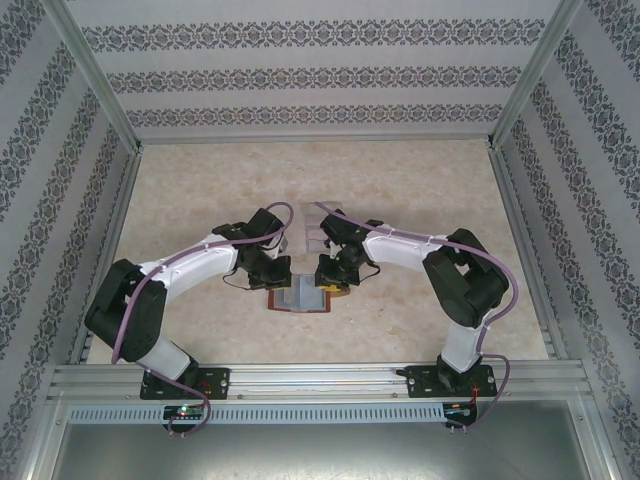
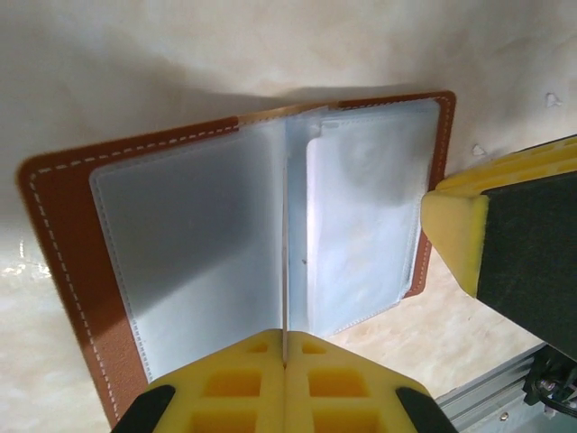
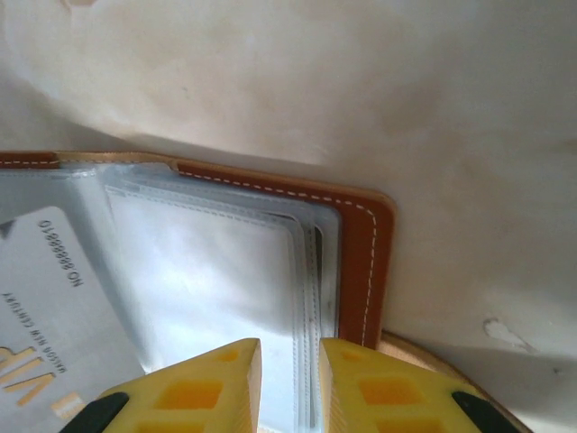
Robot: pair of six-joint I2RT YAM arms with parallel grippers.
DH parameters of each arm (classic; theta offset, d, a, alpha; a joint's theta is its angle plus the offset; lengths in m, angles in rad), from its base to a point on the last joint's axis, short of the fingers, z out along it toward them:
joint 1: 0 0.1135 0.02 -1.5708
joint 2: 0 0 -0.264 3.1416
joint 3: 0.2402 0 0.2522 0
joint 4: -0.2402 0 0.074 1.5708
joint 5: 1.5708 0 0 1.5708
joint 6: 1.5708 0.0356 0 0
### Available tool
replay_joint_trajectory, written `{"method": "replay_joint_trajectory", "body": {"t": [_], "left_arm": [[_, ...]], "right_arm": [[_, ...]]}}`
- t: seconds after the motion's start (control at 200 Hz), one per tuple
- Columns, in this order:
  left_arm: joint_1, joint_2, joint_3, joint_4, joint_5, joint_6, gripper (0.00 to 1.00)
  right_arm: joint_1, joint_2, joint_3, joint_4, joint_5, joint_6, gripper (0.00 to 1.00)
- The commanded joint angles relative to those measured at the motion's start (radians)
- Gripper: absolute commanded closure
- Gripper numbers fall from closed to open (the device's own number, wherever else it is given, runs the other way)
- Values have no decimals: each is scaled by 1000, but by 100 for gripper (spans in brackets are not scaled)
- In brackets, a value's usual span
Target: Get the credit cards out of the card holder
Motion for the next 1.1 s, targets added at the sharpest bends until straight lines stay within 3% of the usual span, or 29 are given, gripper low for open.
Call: {"method": "replay_joint_trajectory", "body": {"t": [0.0, 0.225, 0.744, 1.094], "left_arm": [[0, -38, 44, -67, -28, 79, 97], [0, -34, 86, -82, -60, 198, 100], [-1, 60, 276, -136, -156, 711, 100], [-2, 191, 460, -234, -22, 1027, 100]], "right_arm": [[-6, -57, 13, -41, 30, -21, 74], [-40, -103, -2, -55, 47, -35, 74], [-137, -192, -71, -91, 63, -86, 74], [-156, -243, -117, -96, 73, -78, 74]]}}
